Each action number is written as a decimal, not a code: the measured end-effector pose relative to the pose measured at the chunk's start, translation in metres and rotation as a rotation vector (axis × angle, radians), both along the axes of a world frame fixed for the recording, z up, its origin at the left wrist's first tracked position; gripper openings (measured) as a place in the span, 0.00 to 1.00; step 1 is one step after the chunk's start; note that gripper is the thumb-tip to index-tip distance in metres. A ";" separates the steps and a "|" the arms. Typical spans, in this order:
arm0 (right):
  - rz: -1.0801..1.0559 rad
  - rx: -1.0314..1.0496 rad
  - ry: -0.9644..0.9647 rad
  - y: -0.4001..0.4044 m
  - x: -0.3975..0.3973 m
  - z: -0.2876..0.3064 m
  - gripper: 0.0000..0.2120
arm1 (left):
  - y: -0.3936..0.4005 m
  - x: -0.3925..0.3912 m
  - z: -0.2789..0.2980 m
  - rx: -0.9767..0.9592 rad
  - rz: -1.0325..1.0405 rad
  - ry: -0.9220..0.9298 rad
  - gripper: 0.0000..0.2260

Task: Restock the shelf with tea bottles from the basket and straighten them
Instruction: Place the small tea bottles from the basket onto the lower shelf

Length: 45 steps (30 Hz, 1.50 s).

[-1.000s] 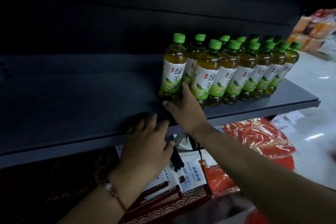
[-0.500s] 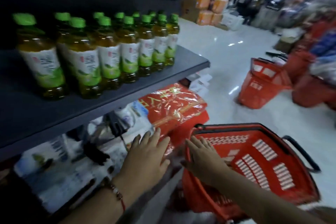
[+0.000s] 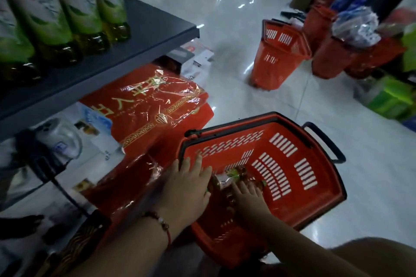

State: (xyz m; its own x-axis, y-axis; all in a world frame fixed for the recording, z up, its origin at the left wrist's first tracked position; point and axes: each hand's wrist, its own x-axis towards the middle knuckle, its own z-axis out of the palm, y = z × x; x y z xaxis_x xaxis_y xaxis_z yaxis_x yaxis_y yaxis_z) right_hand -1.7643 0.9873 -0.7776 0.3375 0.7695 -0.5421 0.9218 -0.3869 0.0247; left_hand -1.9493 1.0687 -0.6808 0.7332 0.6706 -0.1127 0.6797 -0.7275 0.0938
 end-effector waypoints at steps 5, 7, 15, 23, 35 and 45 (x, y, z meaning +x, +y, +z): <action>-0.219 -0.062 0.179 0.037 0.010 -0.053 0.39 | 0.026 0.029 -0.028 0.029 -0.006 0.016 0.27; -0.461 -0.011 0.323 0.057 0.013 -0.082 0.42 | 0.037 0.031 -0.039 0.058 0.027 0.030 0.28; -1.384 0.193 0.889 0.066 0.052 -0.195 0.19 | 0.058 0.022 -0.071 -0.007 0.075 -0.045 0.27; -1.743 0.390 1.081 0.093 0.040 -0.133 0.12 | 0.057 0.023 -0.077 0.014 0.100 -0.099 0.23; -1.293 0.301 1.513 0.026 -0.050 0.059 0.22 | 0.054 0.018 -0.014 -0.559 0.311 -0.440 0.27; -0.797 0.336 1.490 0.023 -0.051 0.102 0.23 | 0.044 0.003 0.011 -1.262 0.583 -0.813 0.20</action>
